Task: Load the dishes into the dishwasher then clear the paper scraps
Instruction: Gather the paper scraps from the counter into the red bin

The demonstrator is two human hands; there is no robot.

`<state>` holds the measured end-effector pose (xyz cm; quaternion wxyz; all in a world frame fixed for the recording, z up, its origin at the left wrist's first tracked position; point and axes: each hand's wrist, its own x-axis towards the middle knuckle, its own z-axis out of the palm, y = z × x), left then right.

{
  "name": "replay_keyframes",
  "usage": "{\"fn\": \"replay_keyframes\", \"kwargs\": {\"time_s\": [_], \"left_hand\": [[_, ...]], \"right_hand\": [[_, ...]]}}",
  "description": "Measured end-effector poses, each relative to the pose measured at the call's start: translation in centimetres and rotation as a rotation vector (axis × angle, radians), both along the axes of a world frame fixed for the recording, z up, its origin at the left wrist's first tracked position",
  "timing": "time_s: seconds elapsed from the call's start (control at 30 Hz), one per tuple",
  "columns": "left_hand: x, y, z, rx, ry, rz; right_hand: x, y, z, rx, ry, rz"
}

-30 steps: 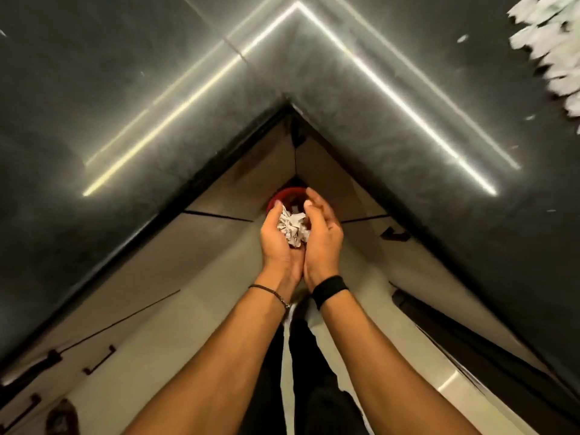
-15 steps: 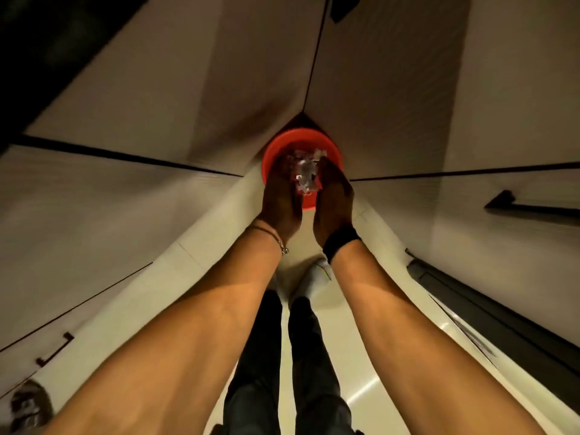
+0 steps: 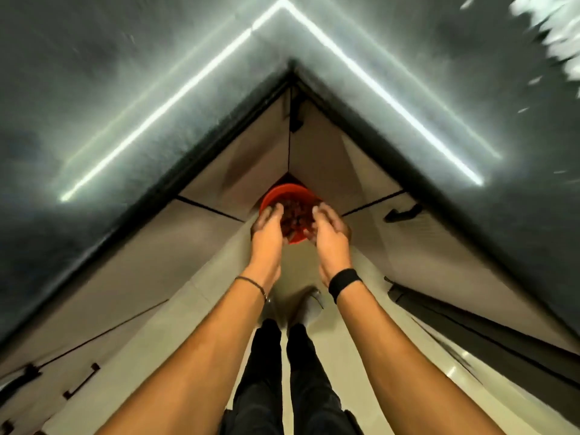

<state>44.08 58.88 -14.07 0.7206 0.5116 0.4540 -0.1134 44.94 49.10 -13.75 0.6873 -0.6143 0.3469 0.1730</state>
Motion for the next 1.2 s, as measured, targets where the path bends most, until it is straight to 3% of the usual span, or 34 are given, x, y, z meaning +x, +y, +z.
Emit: {"fn": "replay_keyframes", "kwargs": {"time_s": [0.2, 0.4, 0.77, 1.2], "left_hand": [[-2.5, -1.9, 14.9, 0.176, -0.245, -0.194], [-2.9, -4.3, 22.3, 0.244, -0.432, -0.255], [4.5, -5.7, 24.9, 0.391, -0.651, -0.422], [19.3, -3.0, 25.7, 0.088, -0.648, -0.51]], "right_hand": [[-2.3, -3.2, 13.2, 0.011, -0.25, 0.128], [-2.7, -6.0, 19.8, 0.009, -0.438, 0.094], [2.1, -8.9, 23.6, 0.017, -0.6, -0.036], [14.9, -6.0, 24.2, -0.067, -0.582, -0.164]]}}
